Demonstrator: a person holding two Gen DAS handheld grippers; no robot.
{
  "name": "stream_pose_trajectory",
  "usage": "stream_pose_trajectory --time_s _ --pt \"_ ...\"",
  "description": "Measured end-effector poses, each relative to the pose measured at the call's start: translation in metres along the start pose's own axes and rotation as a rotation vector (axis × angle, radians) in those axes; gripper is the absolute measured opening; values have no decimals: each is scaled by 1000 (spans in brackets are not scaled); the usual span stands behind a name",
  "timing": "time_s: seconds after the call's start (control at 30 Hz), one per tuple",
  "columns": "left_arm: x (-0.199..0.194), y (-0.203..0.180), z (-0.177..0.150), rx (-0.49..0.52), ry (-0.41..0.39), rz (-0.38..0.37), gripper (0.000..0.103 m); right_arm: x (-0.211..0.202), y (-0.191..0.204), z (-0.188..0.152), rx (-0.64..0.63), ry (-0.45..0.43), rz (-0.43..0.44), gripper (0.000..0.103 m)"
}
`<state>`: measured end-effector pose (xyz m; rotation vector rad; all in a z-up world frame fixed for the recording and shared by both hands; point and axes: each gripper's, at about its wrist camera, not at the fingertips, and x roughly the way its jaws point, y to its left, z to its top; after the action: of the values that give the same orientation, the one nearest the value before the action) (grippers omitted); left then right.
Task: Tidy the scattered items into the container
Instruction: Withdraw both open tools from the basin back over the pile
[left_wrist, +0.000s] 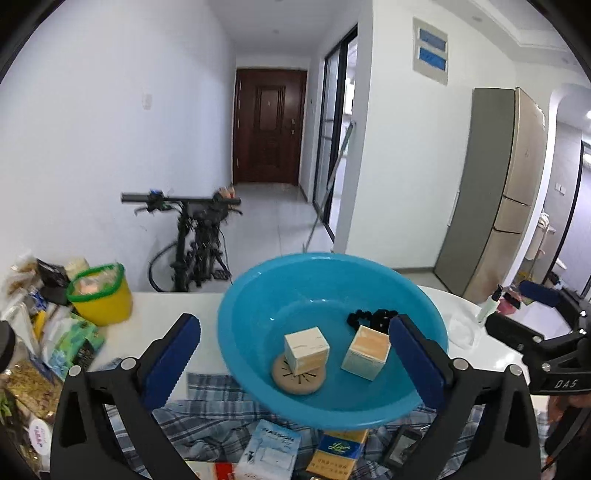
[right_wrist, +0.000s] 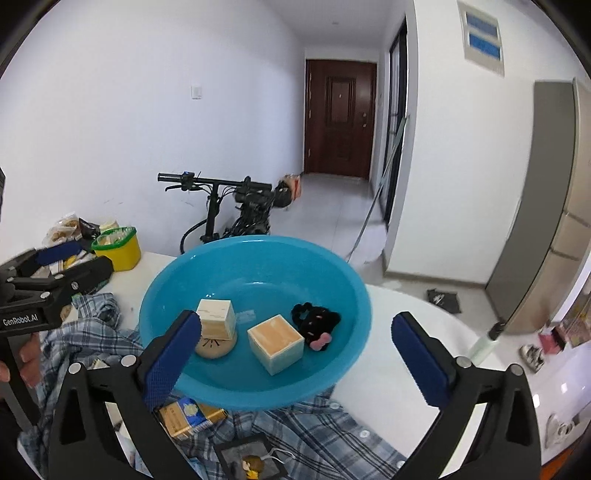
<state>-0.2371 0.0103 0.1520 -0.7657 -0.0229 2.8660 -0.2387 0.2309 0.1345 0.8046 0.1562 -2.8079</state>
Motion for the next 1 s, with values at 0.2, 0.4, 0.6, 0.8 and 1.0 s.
stream_pose_trajectory --time_s 0.2,0.4,0.6,0.8,1.0 --pt "-36 -1 -22 19 17 0 103 -30 10 -16 -22 -21 2 103" --pt "-86 -6 -50 42 -48 27 103 -69 16 -33 -5 -100 -5 103" --pt "-117 -9 -74 38 -56 15 103 -98 33 -48 -40 -124 5 103" --pt "-135 -5 -94 12 -49 5 103 -118 45 -60 -42 -145 26 103" --pt "-138 -2 -117 27 -17 20 103 -118 50 -75 -18 -124 41 103"
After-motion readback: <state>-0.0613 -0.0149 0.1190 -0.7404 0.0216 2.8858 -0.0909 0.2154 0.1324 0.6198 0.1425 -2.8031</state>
